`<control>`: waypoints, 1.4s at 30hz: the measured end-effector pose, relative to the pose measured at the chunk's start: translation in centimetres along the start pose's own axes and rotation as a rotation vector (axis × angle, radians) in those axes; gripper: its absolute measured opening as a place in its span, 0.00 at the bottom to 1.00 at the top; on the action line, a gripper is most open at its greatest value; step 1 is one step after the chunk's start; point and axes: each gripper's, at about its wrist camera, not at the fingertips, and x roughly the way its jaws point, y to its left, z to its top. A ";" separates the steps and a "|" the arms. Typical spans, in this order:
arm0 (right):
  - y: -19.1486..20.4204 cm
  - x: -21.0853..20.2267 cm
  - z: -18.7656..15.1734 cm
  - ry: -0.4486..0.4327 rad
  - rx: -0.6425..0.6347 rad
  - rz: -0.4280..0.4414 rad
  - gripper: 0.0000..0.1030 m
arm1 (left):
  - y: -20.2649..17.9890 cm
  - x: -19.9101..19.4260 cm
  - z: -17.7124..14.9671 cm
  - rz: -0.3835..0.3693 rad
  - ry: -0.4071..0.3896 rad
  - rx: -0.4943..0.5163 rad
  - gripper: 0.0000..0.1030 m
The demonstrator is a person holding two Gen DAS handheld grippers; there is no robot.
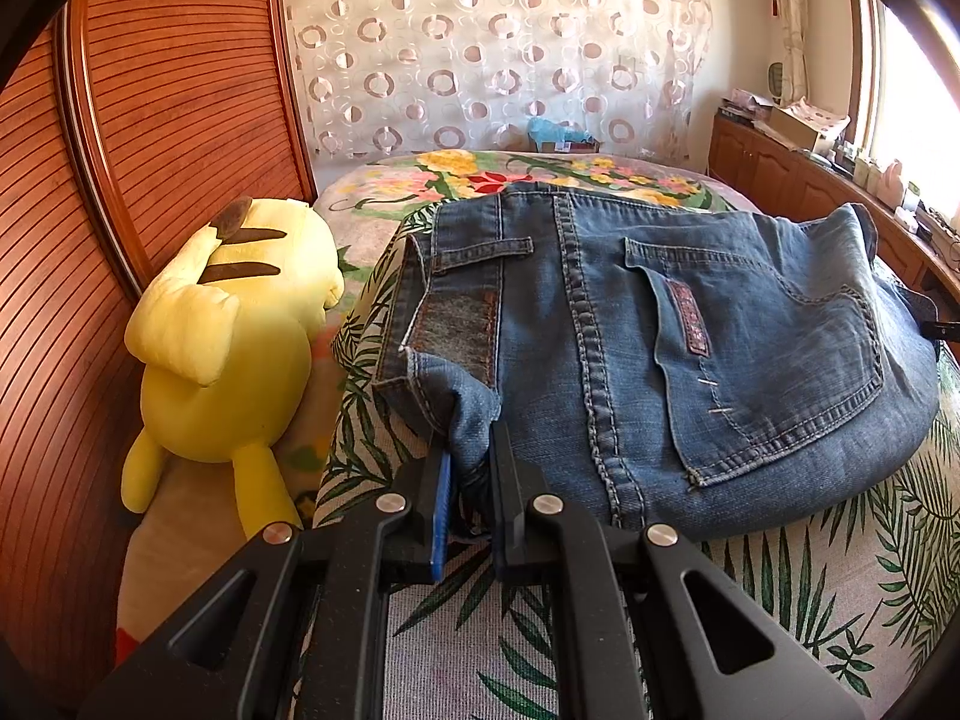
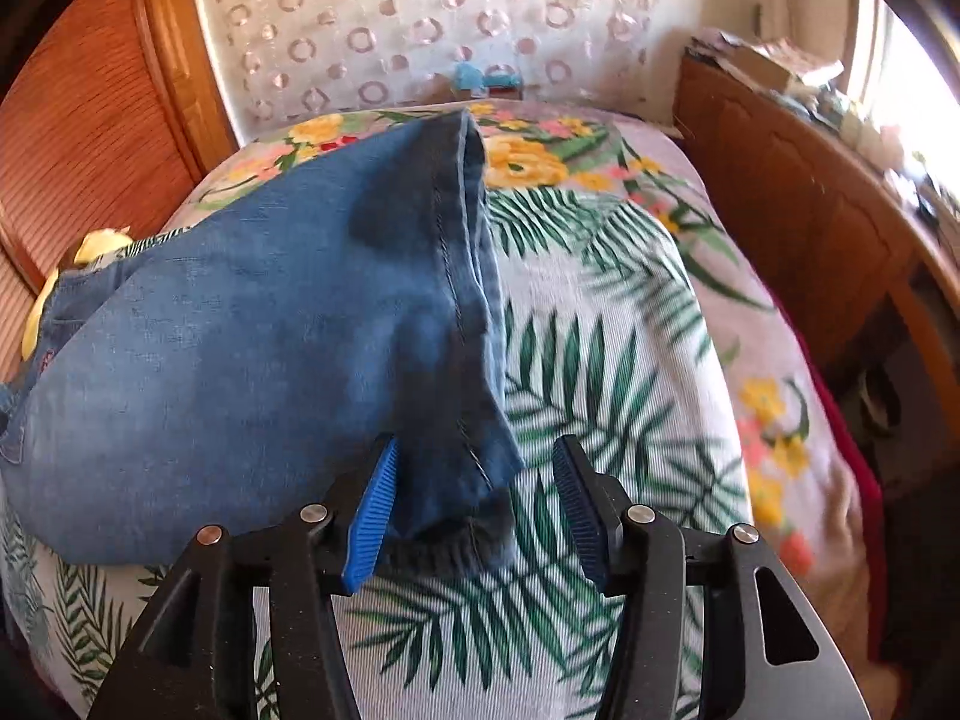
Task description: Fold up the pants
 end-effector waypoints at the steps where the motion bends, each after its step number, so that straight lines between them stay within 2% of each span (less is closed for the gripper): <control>1: 0.0 -0.1 0.1 0.005 0.006 0.000 0.53 | 0.0 0.0 0.0 0.001 0.000 0.001 0.11; 4: 0.4 0.0 -0.2 0.024 0.017 0.026 0.53 | 0.0 0.0 0.0 0.002 0.001 0.001 0.11; 9: 1.4 0.0 -1.0 0.007 -0.027 -0.001 0.52 | 0.0 0.0 0.0 0.006 0.002 0.006 0.11; 12: 1.6 0.4 -0.9 -0.008 -0.050 0.022 0.33 | -0.1 0.0 0.0 0.005 0.002 0.006 0.11; 13: 1.5 0.6 -1.0 -0.009 -0.051 0.040 0.19 | -0.1 0.0 0.0 0.005 0.002 0.007 0.11; 14: 1.6 0.6 -0.9 -0.005 -0.051 0.067 0.11 | -0.1 0.0 0.0 0.006 0.001 0.010 0.11; 19: 1.8 -0.5 -1.3 -0.082 -0.058 0.048 0.08 | -0.2 -1.4 0.3 0.010 -0.047 0.013 0.10; 29: 0.1 -9.7 -2.8 -0.286 -0.094 -0.003 0.08 | -1.9 -8.6 1.8 -0.040 -0.203 0.012 0.10; 32: -1.3 -12.3 -4.7 -0.320 -0.073 -0.007 0.08 | -2.7 -10.4 1.0 -0.062 -0.222 0.017 0.10; 39: -4.0 -16.1 -11.0 -0.329 -0.052 -0.020 0.08 | -4.2 -13.2 -2.6 -0.104 -0.215 0.035 0.10; 42: -3.9 -18.0 -13.2 -0.323 -0.035 -0.004 0.08 | -4.3 -13.9 -4.2 -0.130 -0.182 0.020 0.10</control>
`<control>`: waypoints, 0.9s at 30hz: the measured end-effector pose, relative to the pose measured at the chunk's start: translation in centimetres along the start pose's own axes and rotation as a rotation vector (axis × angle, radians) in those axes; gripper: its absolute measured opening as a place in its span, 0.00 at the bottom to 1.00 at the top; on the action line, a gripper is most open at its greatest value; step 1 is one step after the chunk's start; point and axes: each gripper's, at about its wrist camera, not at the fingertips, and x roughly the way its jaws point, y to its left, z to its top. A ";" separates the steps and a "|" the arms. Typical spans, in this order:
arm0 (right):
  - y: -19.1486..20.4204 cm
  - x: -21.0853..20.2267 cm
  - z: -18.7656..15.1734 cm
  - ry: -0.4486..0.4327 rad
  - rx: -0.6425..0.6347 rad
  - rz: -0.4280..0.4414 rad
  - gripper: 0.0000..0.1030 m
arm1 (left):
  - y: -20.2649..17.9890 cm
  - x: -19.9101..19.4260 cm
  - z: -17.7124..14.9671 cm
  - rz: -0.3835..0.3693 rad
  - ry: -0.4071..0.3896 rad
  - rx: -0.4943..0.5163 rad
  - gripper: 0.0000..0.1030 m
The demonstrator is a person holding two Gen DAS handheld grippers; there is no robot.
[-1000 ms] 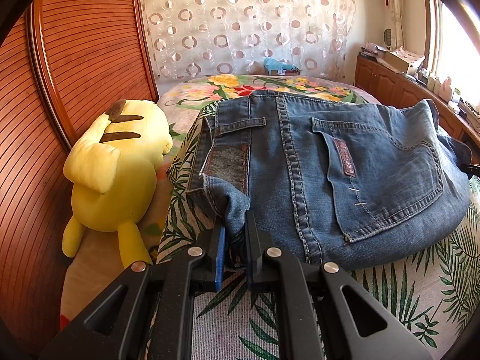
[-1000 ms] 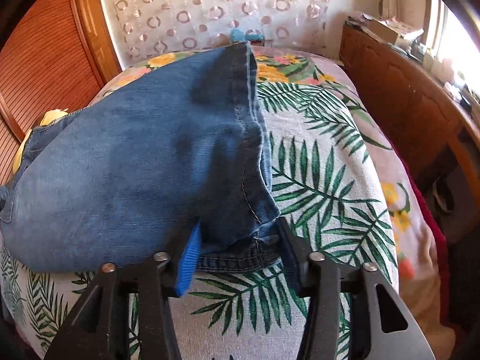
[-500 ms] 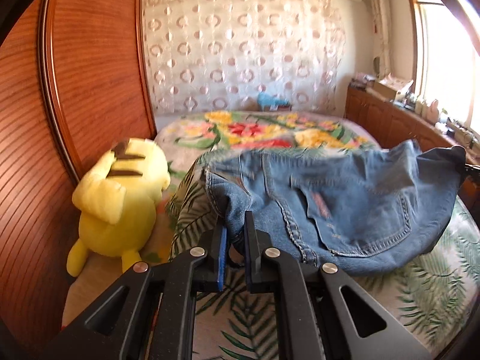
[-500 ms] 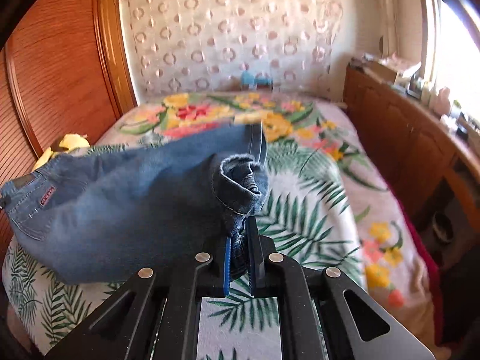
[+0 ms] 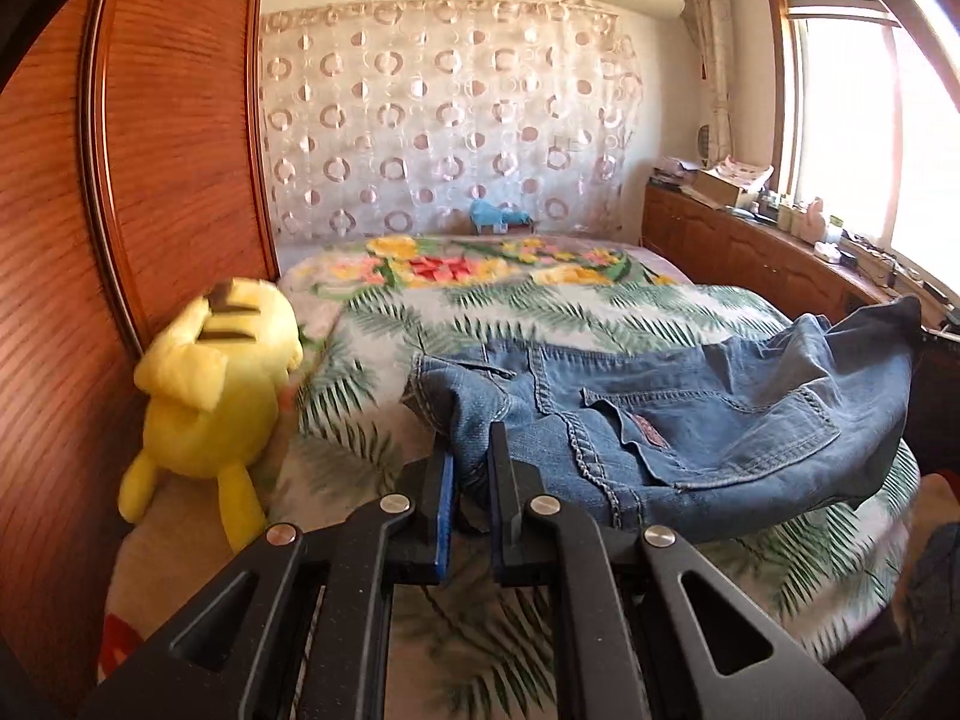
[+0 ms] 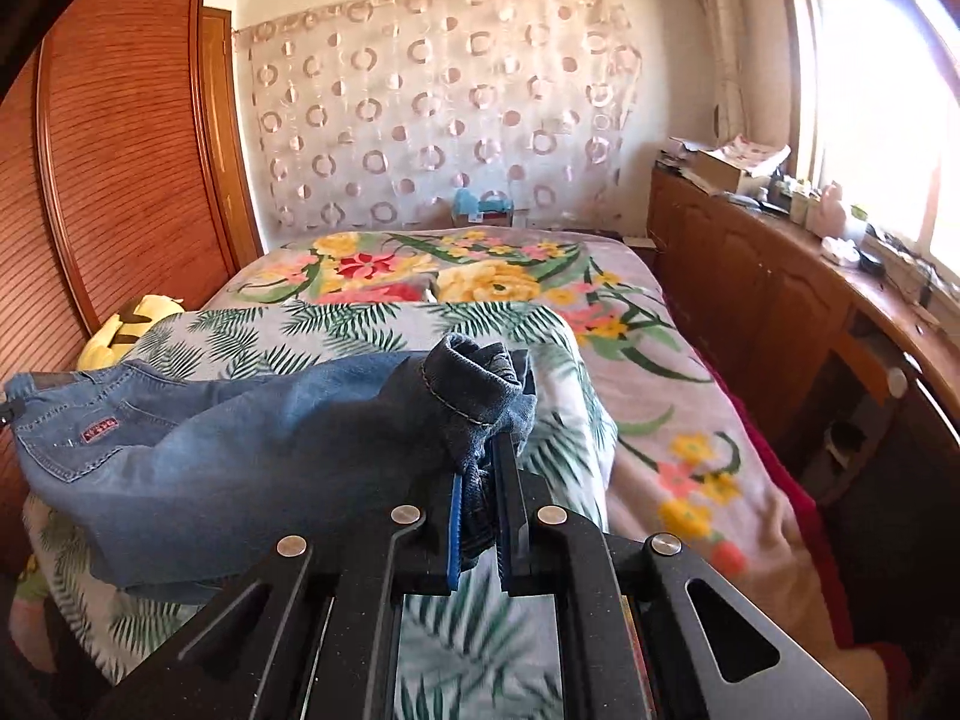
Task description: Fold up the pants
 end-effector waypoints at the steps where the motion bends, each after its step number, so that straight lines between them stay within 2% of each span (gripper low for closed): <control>1: -0.2 -0.5 -0.9 0.013 0.008 0.008 0.08 | -0.1 0.0 -0.5 -0.012 0.017 -0.001 0.10; 8: -1.0 -0.8 -4.8 0.095 0.052 0.025 0.08 | -0.5 0.7 -2.8 -0.013 0.087 -0.015 0.11; 11: -1.5 -0.1 -4.9 0.113 0.082 0.030 0.08 | -0.4 0.6 -3.1 -0.013 0.102 -0.026 0.17; 13: -1.4 0.0 -4.8 0.115 0.073 0.022 0.08 | -0.2 0.5 -3.1 -0.004 0.104 -0.026 0.26; 16: -1.2 -1.4 -5.0 0.121 0.038 -0.002 0.08 | 0.1 0.4 -3.2 -0.004 0.105 -0.031 0.31; 17: -1.0 -1.6 -5.1 0.121 0.035 -0.003 0.09 | 0.1 0.4 -3.2 -0.005 0.106 -0.031 0.37; 18: -0.9 -1.8 -5.1 0.122 0.032 -0.006 0.09 | 0.2 0.4 -3.2 -0.011 0.108 -0.032 0.48; 20: -0.1 -1.3 -4.6 0.122 0.027 -0.021 0.15 | 0.2 0.4 -3.3 -0.029 0.108 -0.039 0.55; 21: 0.2 -0.8 -4.6 0.125 0.026 -0.026 0.15 | 0.2 0.6 -3.4 -0.039 0.115 -0.045 0.66; 22: 0.4 -0.6 -4.7 0.130 0.027 -0.025 0.15 | 0.2 0.7 -3.4 -0.047 0.121 -0.048 0.73; 27: 0.0 -1.1 -4.5 0.131 0.044 -0.035 0.20 | -0.2 1.4 -2.9 -0.056 0.113 -0.033 0.73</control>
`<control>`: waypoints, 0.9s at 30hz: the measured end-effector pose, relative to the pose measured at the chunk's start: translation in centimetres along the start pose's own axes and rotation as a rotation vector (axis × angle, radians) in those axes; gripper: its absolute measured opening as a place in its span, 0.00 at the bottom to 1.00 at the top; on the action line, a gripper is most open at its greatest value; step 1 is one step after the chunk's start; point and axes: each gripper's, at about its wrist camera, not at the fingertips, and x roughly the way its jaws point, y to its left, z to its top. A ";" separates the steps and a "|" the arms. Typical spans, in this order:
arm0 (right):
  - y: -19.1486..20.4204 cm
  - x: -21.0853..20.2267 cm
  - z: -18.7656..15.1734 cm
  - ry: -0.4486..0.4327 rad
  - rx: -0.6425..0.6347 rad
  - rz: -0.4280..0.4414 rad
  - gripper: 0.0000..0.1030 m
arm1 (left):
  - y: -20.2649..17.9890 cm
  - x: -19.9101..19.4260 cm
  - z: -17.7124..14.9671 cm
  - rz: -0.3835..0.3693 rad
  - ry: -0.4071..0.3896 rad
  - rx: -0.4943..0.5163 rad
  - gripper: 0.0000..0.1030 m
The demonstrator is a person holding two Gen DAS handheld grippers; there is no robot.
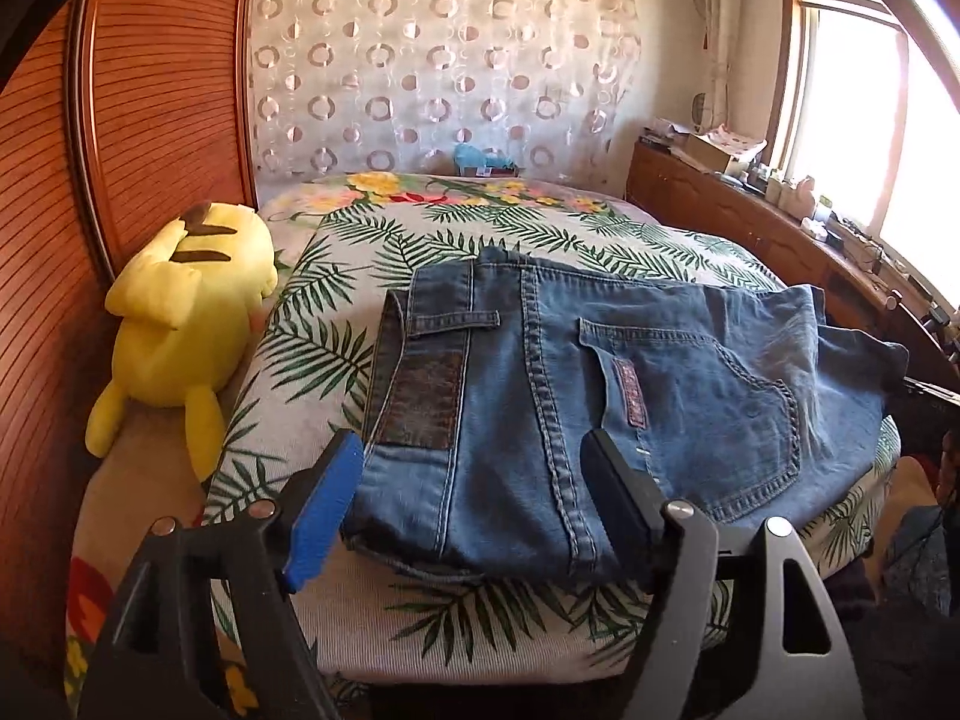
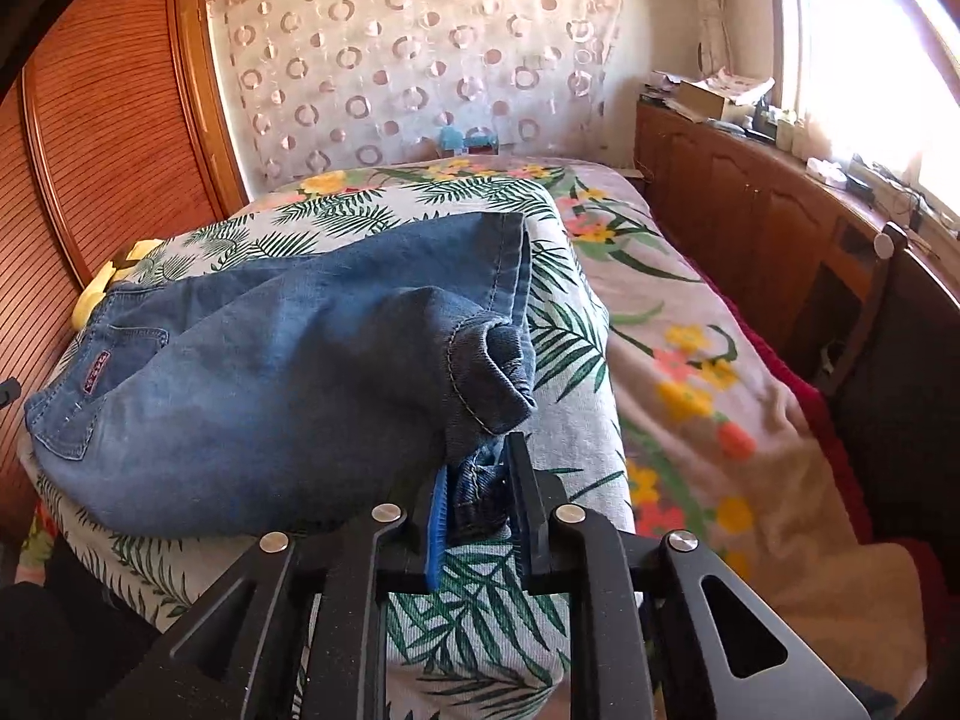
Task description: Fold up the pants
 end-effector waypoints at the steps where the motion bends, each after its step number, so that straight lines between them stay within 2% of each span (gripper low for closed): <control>1: -0.4 0.2 0.0 -0.003 0.004 -0.003 0.23 | 0.0 0.2 0.2 0.000 0.001 0.002 0.73; 8: -1.1 -0.4 0.0 -0.023 0.011 0.017 0.31 | 1.3 2.3 3.9 0.002 -0.027 0.026 0.73; 11: -0.8 -0.2 0.1 -0.031 0.010 0.014 0.33 | 1.9 3.7 5.4 -0.021 -0.028 0.012 0.67; 14: -0.5 0.0 0.2 -0.046 0.010 0.008 0.34 | 2.3 5.7 6.9 -0.047 -0.004 0.003 0.58; 18: -0.3 0.4 0.4 -0.061 0.017 0.022 0.36 | 2.1 8.1 8.1 -0.045 0.033 0.027 0.47; 27: -0.7 2.0 -0.1 -0.044 0.032 0.021 0.37 | 2.7 13.8 8.9 -0.021 0.174 0.012 0.47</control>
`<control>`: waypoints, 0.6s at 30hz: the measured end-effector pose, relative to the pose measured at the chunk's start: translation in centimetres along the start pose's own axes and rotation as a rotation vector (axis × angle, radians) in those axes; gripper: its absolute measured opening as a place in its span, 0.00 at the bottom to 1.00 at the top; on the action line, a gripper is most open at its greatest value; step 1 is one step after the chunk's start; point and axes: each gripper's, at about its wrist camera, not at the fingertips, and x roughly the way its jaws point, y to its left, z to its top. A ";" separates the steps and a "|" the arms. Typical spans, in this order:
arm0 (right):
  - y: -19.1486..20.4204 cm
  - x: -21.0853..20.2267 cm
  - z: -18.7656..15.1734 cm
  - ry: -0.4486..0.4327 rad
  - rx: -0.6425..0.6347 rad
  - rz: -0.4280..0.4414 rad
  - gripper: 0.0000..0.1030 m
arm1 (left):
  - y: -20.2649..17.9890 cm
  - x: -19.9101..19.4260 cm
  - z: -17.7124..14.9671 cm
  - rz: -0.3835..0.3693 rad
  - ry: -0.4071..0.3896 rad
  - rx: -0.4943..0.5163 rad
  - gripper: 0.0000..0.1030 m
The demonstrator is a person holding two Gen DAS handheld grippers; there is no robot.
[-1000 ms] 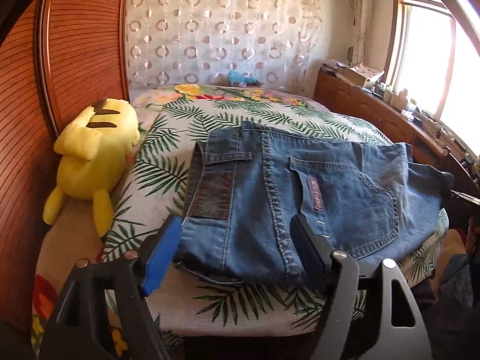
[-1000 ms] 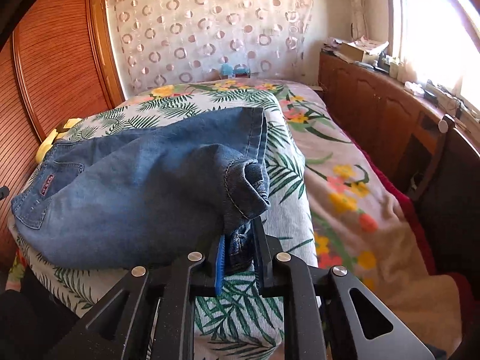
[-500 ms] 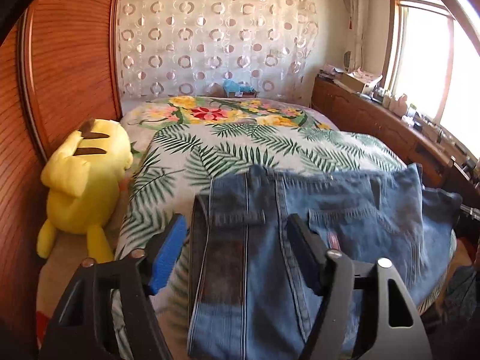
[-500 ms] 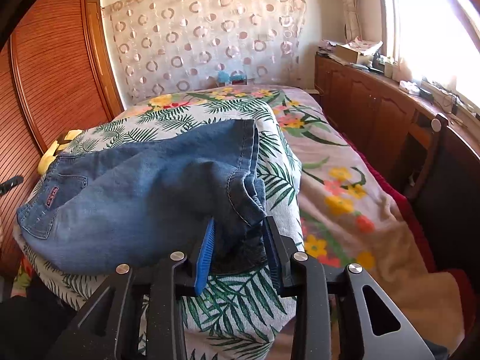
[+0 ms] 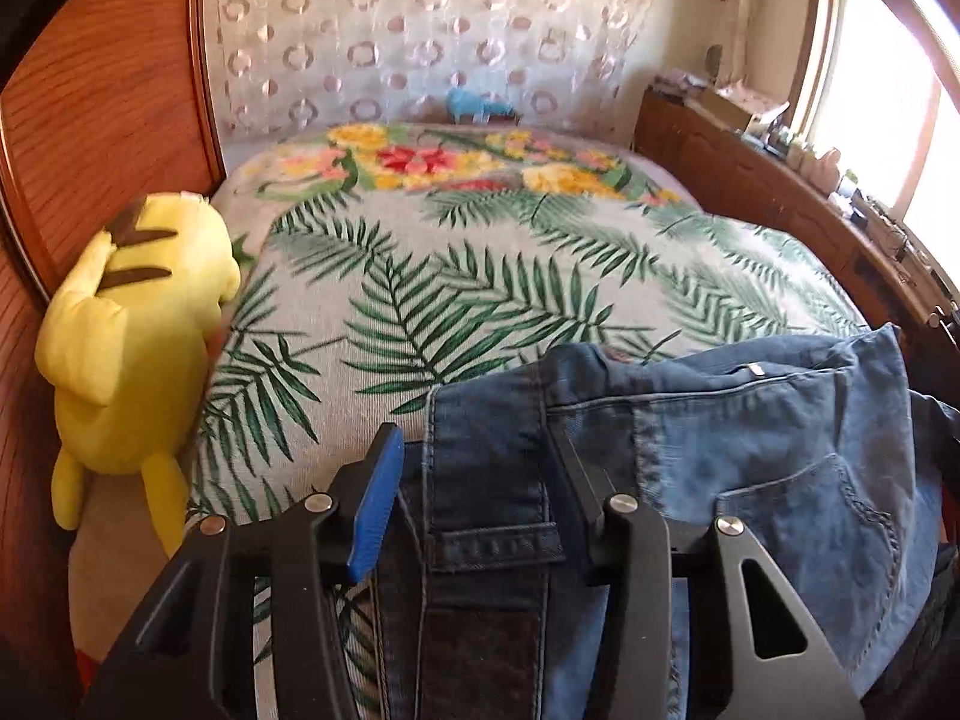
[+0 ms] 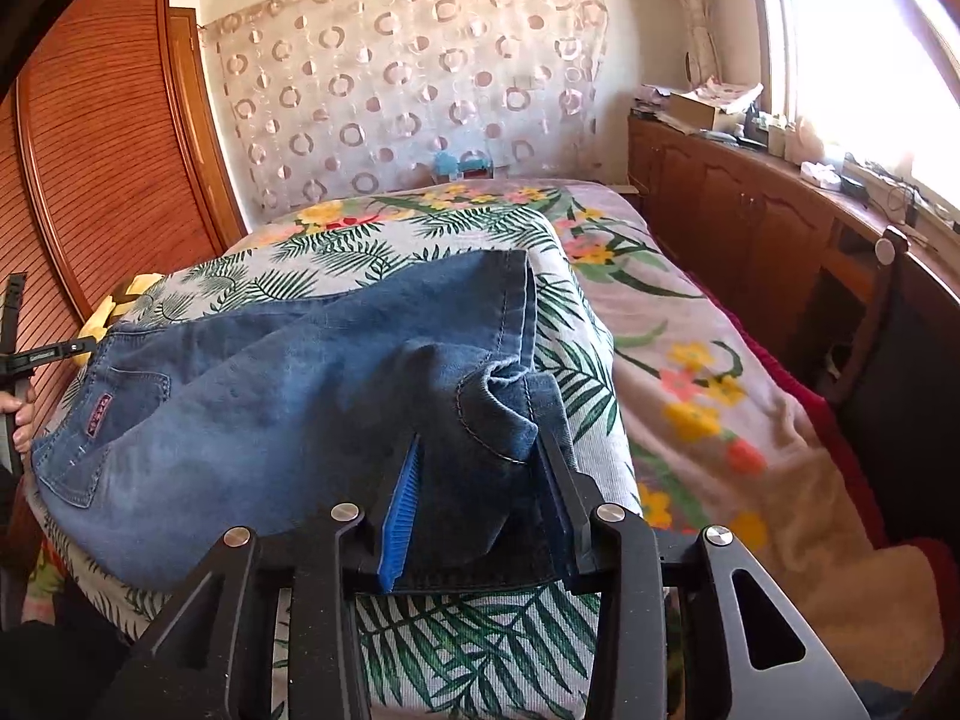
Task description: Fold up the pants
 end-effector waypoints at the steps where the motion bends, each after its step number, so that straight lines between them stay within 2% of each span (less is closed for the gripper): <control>1: -0.1 0.0 -0.1 0.003 0.000 -0.001 0.37 | 0.1 0.3 0.1 -0.001 0.007 0.003 0.47; 9: -1.2 -0.2 -0.1 0.022 0.014 -0.006 0.37 | -0.5 1.4 -0.2 0.008 0.049 0.048 0.47; 14: -0.9 -0.2 0.1 0.024 0.009 -0.004 0.37 | -0.5 1.6 -0.4 0.008 0.044 0.053 0.48; 15: -0.8 -0.3 0.2 0.024 0.007 -0.004 0.37 | -0.6 1.5 -0.5 0.011 0.040 0.060 0.45; 18: -0.9 -0.2 0.1 0.019 0.008 -0.005 0.37 | -0.9 1.3 -0.7 -0.019 0.036 0.068 0.26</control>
